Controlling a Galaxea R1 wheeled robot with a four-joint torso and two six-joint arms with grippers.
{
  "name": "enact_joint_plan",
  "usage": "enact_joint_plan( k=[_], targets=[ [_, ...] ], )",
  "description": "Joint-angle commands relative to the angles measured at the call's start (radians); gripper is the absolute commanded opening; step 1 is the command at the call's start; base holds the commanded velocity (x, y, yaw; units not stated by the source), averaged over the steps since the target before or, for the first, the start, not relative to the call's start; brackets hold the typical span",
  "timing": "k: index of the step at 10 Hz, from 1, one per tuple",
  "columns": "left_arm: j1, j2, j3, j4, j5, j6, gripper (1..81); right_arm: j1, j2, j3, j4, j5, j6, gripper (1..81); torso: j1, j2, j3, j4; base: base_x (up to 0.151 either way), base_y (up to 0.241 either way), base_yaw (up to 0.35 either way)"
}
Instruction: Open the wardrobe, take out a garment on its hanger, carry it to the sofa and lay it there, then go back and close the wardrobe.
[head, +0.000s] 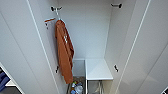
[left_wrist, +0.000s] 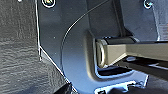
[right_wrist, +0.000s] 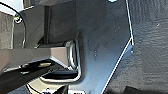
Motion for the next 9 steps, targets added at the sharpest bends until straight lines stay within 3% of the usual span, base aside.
enact_joint_plan(
  k=[1,3,5,9],
  targets=[
    [-0.041,-0.016,0.010,0.005,0.096,0.005,81.1,0.030,-0.027,0.050,-0.001,-0.055,-0.003,81.1,0.000,0.000,0.000,0.000,0.000,0.000,0.000],
    [-0.041,-0.092,0.108,0.005,0.099,0.006,81.1,0.039,-0.126,0.216,0.001,-0.055,-0.003,81.1,0.000,0.000,0.000,0.000,0.000,0.000,0.000],
    [-0.043,-0.267,0.379,0.001,0.083,0.005,81.1,0.059,-0.281,0.424,0.012,-0.052,-0.002,81.1,0.000,0.000,0.000,0.000,0.000,0.000,0.000],
    [-0.054,-0.555,0.689,-0.008,-0.029,-0.007,81.1,0.099,-0.503,0.646,0.018,-0.040,0.010,81.1,0.000,0.000,0.000,0.000,0.000,0.000,0.000]
  ],
)
